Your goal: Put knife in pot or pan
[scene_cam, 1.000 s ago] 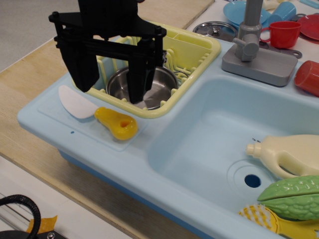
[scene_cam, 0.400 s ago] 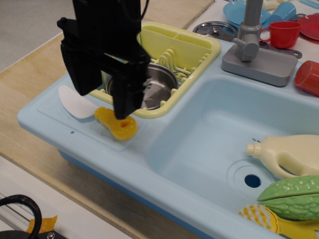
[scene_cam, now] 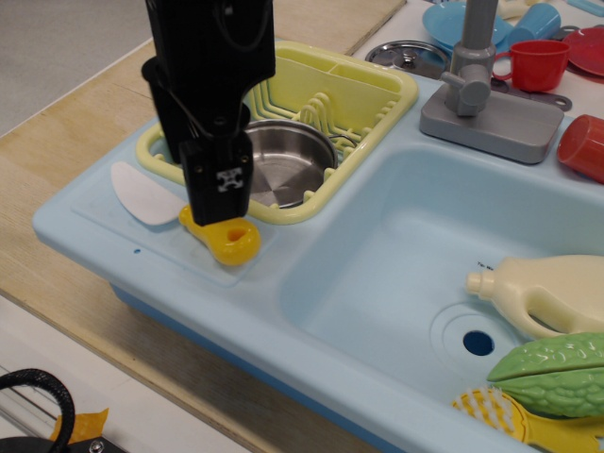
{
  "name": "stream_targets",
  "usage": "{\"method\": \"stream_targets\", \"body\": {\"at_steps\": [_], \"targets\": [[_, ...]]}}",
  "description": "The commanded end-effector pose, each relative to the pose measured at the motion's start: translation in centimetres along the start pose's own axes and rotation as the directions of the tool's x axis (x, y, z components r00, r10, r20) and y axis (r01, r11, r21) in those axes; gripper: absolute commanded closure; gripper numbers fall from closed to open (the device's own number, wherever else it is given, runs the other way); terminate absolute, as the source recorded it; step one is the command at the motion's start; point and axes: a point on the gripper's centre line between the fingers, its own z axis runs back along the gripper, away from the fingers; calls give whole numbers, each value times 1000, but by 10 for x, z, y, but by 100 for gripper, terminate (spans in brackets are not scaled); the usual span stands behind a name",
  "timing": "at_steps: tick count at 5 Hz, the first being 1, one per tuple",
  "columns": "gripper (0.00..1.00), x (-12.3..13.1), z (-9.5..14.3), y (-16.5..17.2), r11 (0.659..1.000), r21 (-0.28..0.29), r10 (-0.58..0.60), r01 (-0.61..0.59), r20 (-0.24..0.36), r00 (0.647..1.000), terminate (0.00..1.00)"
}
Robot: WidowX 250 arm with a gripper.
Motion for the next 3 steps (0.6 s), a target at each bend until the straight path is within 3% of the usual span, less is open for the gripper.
{"method": "stream_targets", "body": {"at_steps": [1,3], "targets": [[0,-5,-15,6,985,23,-172,171,90,981,0],[0,-5,-35,15,974,33,-227,225,160,961,0]]}}
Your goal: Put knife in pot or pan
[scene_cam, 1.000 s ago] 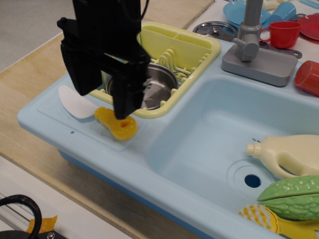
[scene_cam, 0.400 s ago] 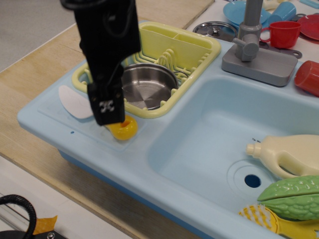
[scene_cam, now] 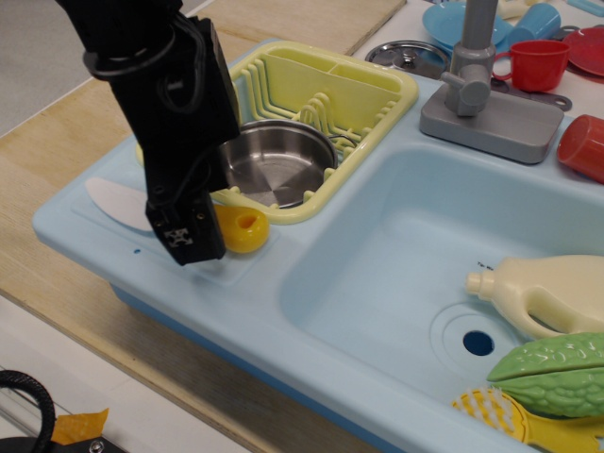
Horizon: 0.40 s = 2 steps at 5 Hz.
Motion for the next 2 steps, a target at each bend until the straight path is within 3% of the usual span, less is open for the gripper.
{"method": "stream_targets", "body": {"at_steps": [1,2], "targets": [[0,6,-15,21,999,-38,-6,6,11,1000,0],[100,8,-21,23,998,-68,18,-18,4,1000,0]]}}
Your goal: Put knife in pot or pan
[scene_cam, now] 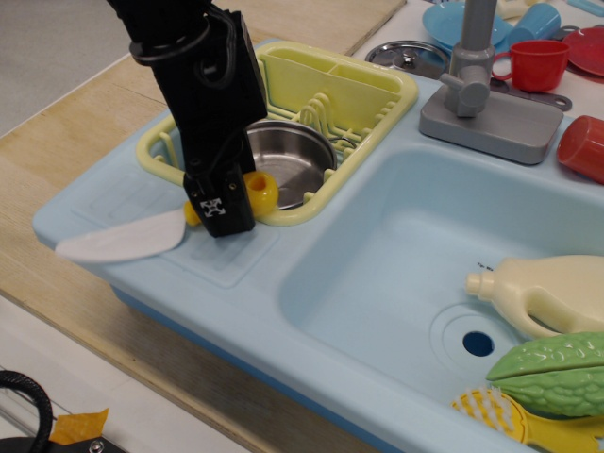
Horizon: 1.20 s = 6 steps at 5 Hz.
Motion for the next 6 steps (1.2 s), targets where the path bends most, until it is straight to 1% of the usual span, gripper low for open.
{"method": "stream_targets", "body": {"at_steps": [1,2,3,4,5,6], "targets": [[100,7,8,9,1000,14,17,-16,-85,996,0],[100,21,25,30,999,46,31,-24,-165,986,0],[100,40,33,54,999,53,-1,12,-206,978,0],[100,50,29,68,997,68,-32,46,-194,980,0],[100,50,18,73,998,59,-26,36,-174,984,0],[0,50,18,73,998,59,-26,36,-174,984,0]]}}
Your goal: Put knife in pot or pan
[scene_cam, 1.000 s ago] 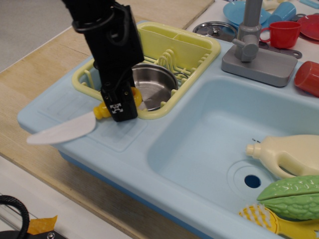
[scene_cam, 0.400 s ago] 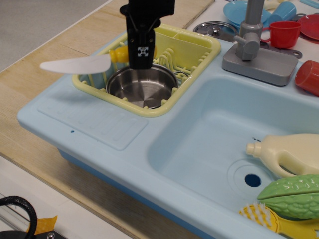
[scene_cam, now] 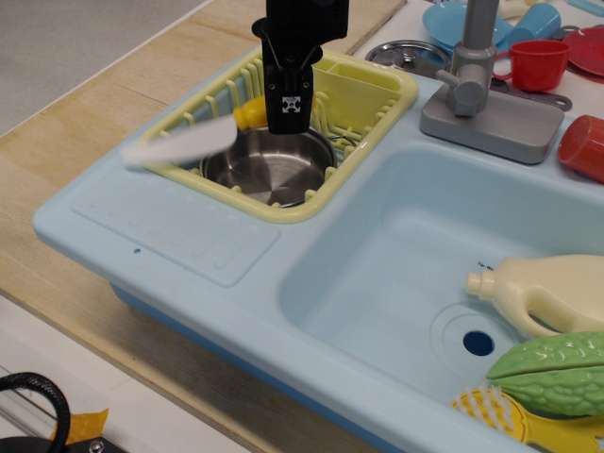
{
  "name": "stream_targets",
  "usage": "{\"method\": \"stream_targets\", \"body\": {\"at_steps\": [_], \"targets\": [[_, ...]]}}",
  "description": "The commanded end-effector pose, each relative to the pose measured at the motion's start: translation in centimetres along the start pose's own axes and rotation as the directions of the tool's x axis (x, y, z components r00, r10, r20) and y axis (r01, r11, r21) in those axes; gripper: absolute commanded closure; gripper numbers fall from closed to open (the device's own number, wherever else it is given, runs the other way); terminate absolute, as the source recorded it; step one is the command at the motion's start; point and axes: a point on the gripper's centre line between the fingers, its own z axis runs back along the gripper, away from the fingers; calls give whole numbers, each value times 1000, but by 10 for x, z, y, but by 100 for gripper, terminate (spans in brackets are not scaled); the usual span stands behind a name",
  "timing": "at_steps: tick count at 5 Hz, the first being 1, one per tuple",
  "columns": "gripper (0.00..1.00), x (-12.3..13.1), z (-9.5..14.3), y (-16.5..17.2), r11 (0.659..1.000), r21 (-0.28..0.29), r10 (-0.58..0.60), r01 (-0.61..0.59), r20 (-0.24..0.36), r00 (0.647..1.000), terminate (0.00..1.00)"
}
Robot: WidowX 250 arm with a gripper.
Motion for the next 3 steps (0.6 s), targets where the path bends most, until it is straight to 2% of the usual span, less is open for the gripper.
{"method": "stream_targets", "body": {"at_steps": [1,2,3], "targets": [[0,1,13,5,999,38,2,-3,23,1000,0],[0,1,13,5,999,38,2,-3,23,1000,0],[0,1,13,5,999,38,2,-3,23,1000,100]]}}
